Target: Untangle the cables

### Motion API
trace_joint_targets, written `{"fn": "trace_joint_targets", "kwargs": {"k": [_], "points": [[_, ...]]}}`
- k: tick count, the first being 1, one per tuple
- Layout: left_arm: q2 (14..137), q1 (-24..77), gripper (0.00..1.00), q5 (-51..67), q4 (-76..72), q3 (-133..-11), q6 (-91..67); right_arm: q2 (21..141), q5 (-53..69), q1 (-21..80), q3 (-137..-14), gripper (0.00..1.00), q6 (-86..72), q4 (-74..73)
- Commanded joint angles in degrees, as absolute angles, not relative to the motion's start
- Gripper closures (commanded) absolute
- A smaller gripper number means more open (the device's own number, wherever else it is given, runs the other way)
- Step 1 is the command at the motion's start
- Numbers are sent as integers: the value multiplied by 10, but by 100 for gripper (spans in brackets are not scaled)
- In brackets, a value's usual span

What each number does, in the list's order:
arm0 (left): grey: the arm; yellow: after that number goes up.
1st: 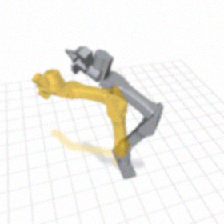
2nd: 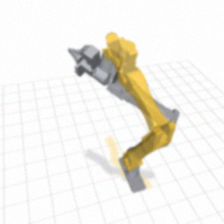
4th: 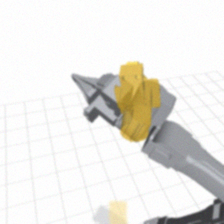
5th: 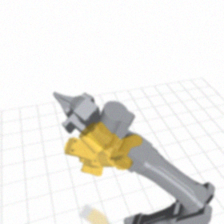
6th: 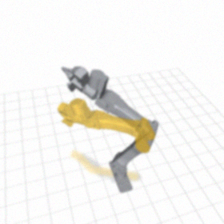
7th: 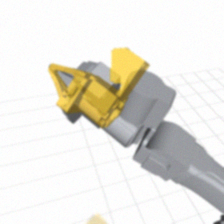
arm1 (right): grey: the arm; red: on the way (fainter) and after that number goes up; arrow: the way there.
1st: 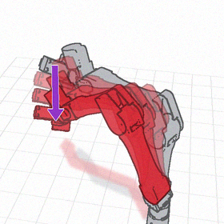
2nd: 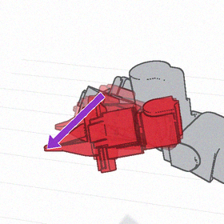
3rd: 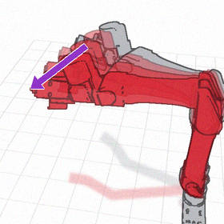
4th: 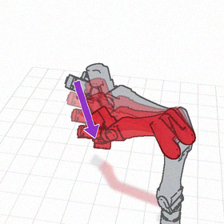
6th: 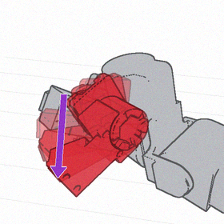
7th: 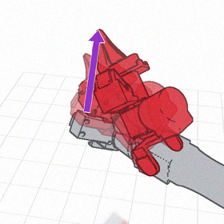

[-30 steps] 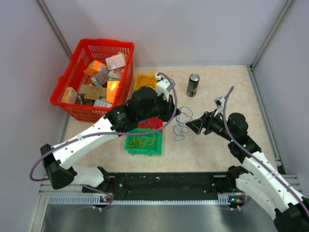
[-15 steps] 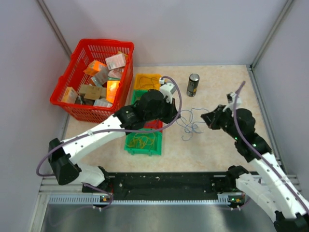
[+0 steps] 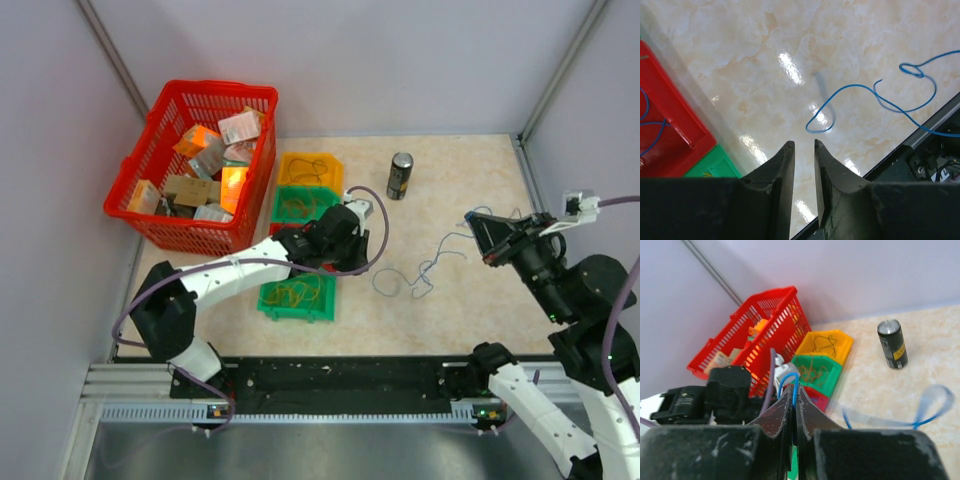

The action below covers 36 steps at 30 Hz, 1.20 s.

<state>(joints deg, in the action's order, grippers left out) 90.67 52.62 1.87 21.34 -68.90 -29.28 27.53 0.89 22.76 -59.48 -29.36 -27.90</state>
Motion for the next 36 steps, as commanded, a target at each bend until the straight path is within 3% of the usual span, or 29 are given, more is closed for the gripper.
{"fn": "trace_joint_targets", "kwargs": {"k": [1, 5, 7, 11, 12, 14, 15, 19, 23, 31, 36], "points": [[883, 524, 75, 28, 164, -665, -292, 275, 18, 230, -662, 100, -278, -282], [870, 524, 91, 36, 152, -658, -285, 284, 18, 231, -700, 100, -271, -281], [865, 524, 90, 57, 142, -656, -280, 290, 18, 231, -711, 100, -267, -280], [840, 525, 62, 204, 29, -623, -265, 305, 43, 230, -722, 100, -272, -270], [832, 526, 51, 247, -21, -607, -266, 306, 46, 230, -720, 100, -276, -267], [820, 530, 20, 300, -86, -592, -273, 308, 43, 230, -716, 100, -282, -265], [818, 534, 15, 311, -99, -592, -273, 308, 40, 230, -715, 100, -285, -265], [833, 558, 14, 298, -106, -610, -256, 309, 37, 230, -716, 100, -300, -262], [869, 570, 25, 301, -118, -627, -253, 316, 37, 230, -720, 100, -312, -255], [904, 578, 22, 287, -103, -653, -236, 329, 52, 231, -724, 100, -331, -236], [862, 578, 22, 253, -97, -625, -221, 330, 27, 230, -708, 100, -316, -244]]}}
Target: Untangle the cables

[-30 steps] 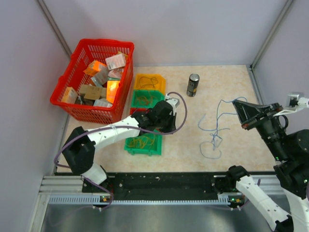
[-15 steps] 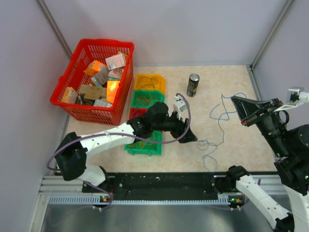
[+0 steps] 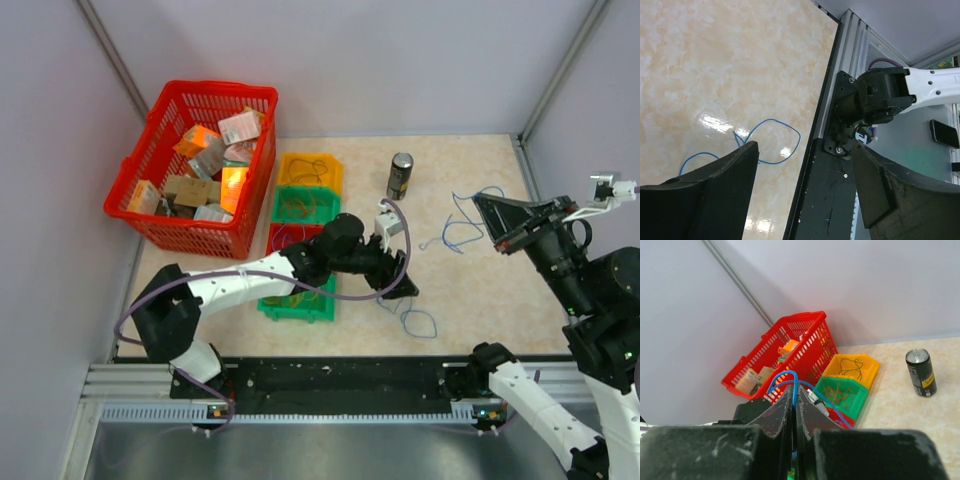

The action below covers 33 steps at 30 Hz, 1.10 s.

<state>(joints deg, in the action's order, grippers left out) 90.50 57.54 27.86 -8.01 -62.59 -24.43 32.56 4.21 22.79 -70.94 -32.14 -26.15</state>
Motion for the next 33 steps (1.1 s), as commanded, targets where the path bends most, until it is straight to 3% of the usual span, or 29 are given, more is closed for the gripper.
{"fn": "trace_joint_targets", "kwargs": {"k": [1, 7, 12, 23, 25, 33], "points": [[847, 578, 21, 251, -107, -613, -221, 330, 23, 231, -700, 100, -315, -253], [749, 577, 9, 218, -157, -572, -223, 331, 48, 230, -641, 100, -323, -258], [714, 578, 6, 167, -180, -577, -236, 339, 88, 230, -606, 100, -337, -257], [840, 578, 9, 217, -84, -723, -214, 345, 161, 230, -541, 100, -398, -215], [859, 579, 16, 239, -85, -736, -224, 344, 163, 230, -537, 100, -403, -212], [869, 585, 61, 247, -73, -728, -227, 335, 159, 230, -529, 100, -406, -211]]}}
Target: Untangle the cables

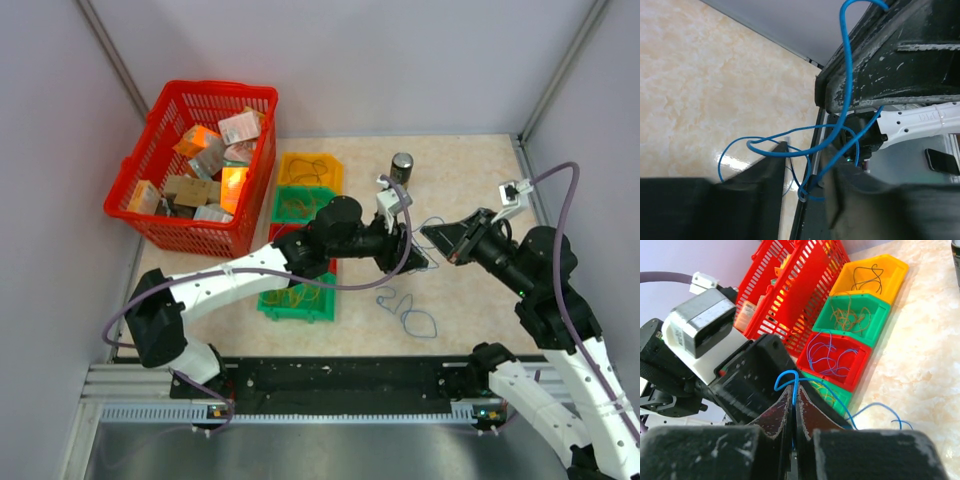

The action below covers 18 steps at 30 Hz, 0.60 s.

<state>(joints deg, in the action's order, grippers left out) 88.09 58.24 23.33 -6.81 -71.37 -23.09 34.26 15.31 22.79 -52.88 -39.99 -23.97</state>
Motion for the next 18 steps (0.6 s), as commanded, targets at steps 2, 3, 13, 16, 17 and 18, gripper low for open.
{"fn": "trace_joint_targets", "kwargs": {"k": [2, 3, 13, 16, 17, 18], "points": [[865, 585, 80, 233, -59, -725, -215, 335, 160, 230, -530, 100, -405, -211], [860, 585, 89, 219, -50, -722, -208, 336, 159, 230, -529, 100, -404, -210], [809, 567, 100, -106, 131, -714, -160, 355, 41, 230, -577, 6, -322, -329], [798, 528, 100, -175, 198, -711, -190, 357, 9, 230, -589, 6, -294, -358], [795, 509, 100, -185, 214, -707, -206, 355, 2, 231, -590, 6, -288, -363], [791, 489, 100, -192, 230, -699, -222, 353, 2, 230, -590, 6, -284, -365]]}}
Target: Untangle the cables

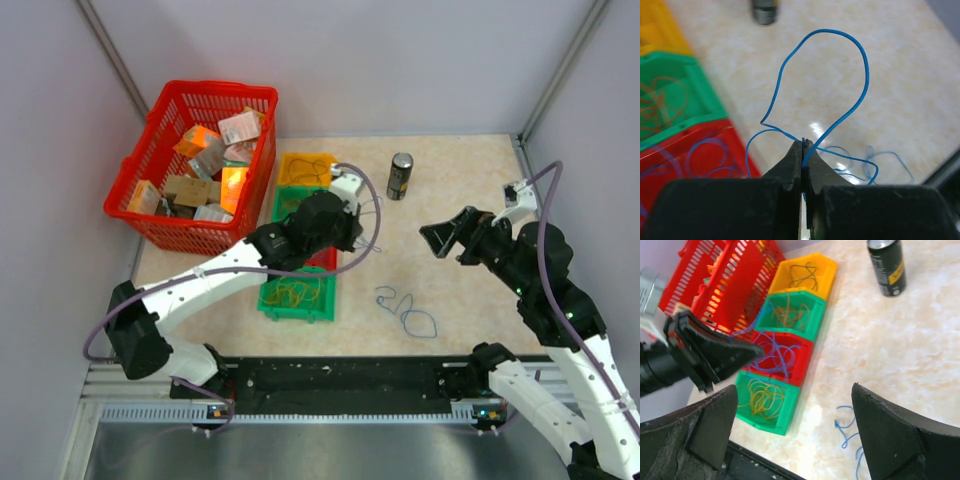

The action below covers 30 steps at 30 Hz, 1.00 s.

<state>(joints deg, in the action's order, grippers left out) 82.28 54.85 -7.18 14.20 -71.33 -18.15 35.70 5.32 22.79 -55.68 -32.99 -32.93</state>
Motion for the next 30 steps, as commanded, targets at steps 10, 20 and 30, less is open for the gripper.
{"fn": "trace_joint_targets", "kwargs": {"k": [10, 20, 30], "points": [[850, 418, 100, -250, 279, -640, -280, 377, 16, 231, -568, 8, -293, -360], [960, 409, 100, -283, 296, -630, -338, 431, 73, 230, -500, 9, -310, -359], [863, 410, 41, -239, 258, -624, -316, 568, 154, 233, -449, 12, -310, -352]]}}
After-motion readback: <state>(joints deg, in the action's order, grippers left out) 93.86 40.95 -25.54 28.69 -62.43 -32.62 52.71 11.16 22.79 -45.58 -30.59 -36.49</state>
